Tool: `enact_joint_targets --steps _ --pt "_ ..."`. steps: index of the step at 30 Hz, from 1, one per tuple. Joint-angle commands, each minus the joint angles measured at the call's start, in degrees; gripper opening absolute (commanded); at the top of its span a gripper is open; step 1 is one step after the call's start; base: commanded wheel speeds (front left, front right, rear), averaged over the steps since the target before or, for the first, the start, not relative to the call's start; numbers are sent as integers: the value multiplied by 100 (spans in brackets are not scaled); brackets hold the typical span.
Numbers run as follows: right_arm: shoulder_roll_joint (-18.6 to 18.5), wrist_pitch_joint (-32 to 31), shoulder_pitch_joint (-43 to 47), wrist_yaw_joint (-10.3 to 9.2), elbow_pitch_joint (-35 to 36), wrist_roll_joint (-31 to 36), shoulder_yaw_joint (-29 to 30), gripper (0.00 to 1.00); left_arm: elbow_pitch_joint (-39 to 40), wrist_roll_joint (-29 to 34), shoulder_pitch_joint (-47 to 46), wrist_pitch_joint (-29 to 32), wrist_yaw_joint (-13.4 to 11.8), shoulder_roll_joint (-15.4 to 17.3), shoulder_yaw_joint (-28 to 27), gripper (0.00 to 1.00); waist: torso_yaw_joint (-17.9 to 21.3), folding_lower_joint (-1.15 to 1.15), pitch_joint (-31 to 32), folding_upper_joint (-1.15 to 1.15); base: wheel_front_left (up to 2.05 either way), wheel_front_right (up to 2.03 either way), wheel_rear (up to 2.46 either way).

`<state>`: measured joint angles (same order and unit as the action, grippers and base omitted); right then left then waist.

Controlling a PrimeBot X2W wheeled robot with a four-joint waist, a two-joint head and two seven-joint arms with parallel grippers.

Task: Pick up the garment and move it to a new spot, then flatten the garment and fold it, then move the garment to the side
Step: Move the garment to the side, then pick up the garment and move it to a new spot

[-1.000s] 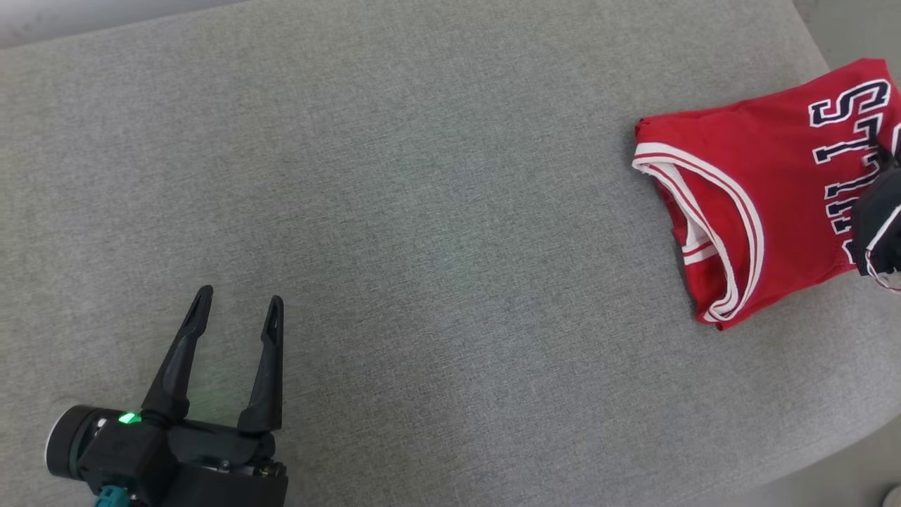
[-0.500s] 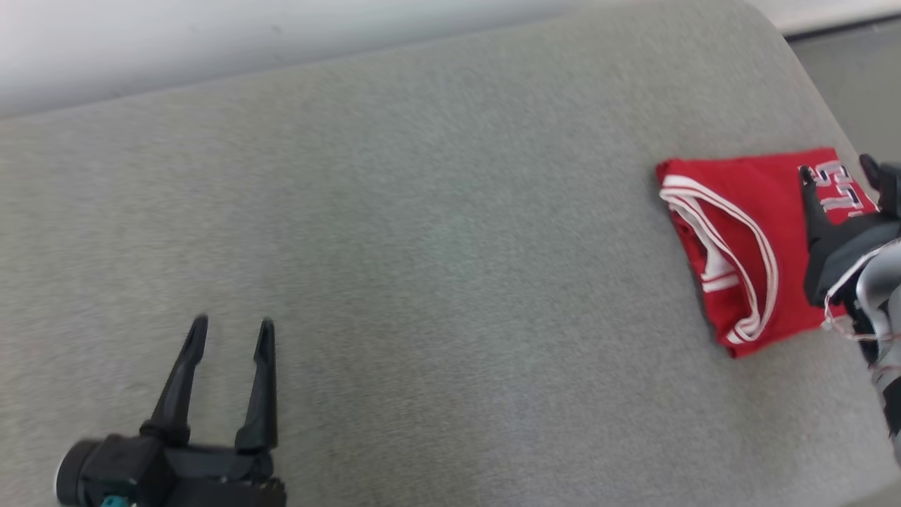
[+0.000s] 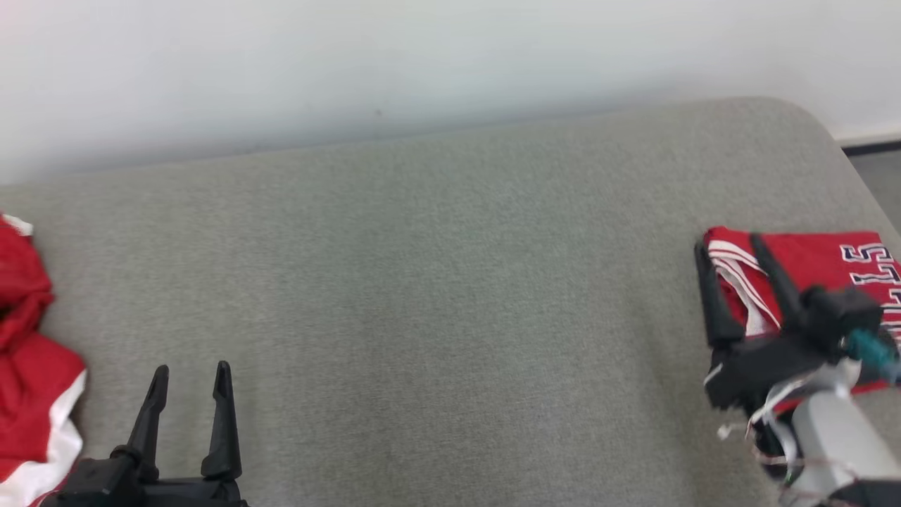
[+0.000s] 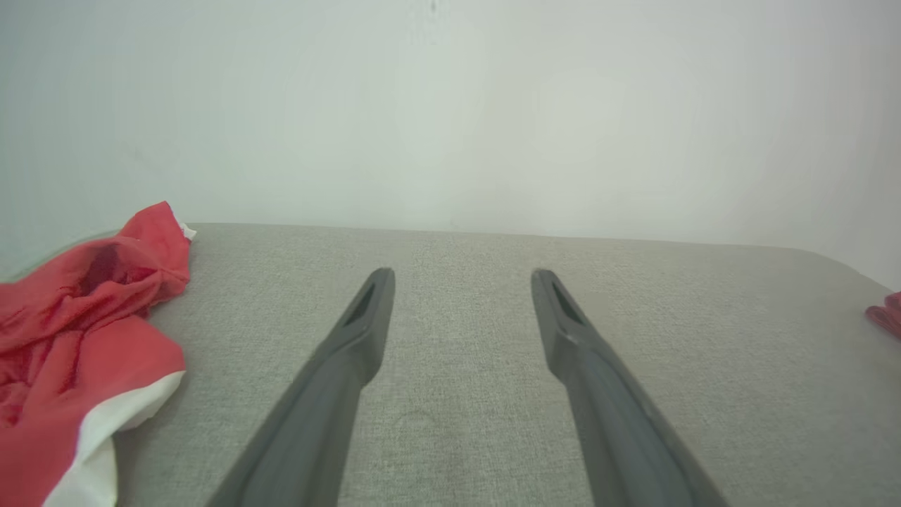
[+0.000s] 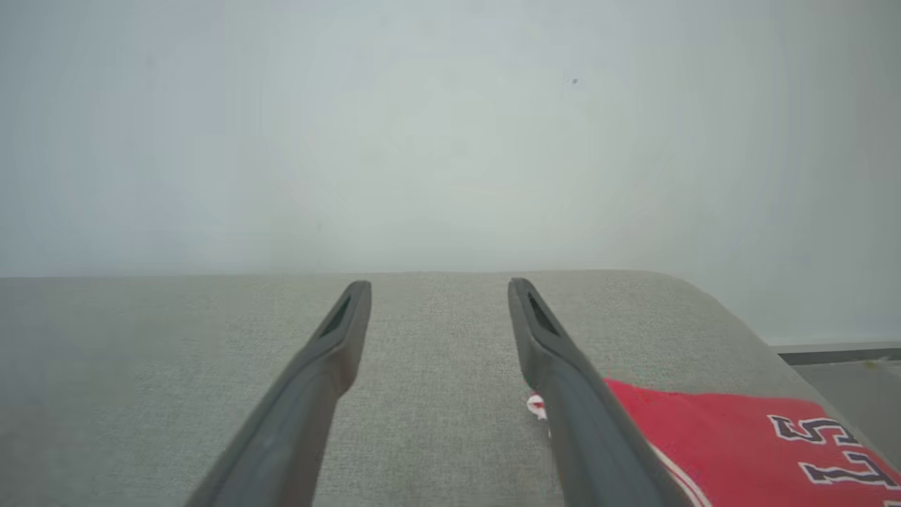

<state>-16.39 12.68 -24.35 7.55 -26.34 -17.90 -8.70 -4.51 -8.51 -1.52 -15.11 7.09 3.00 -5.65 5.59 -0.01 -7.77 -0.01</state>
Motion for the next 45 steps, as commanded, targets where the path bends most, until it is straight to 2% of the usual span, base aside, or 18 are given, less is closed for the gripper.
enact_joint_targets --steps 1,8,20,34,45 --pt "56 55 206 -12 93 -64 35 100 -43 8 66 -3 4 -8 -9 100 -316 1 341 1 0 0 0" --pt "437 137 1366 -12 764 -22 356 100 -218 -201 173 -3 -40 -9 121 100 -575 1 614 1 0 0 0" --pt "1035 -13 2526 -12 1036 601 1172 100 -372 -401 566 -3 -195 -12 344 100 -748 1 776 1 0 0 0" --pt "1199 -140 2567 -12 1542 688 1143 100 -359 -403 543 -3 -226 -11 376 100 -745 1 700 1 0 0 0" --pt "1242 -182 2592 -12 1637 629 1154 100 -283 -414 549 -2 -221 -11 370 100 -803 1 638 1 0 0 0"
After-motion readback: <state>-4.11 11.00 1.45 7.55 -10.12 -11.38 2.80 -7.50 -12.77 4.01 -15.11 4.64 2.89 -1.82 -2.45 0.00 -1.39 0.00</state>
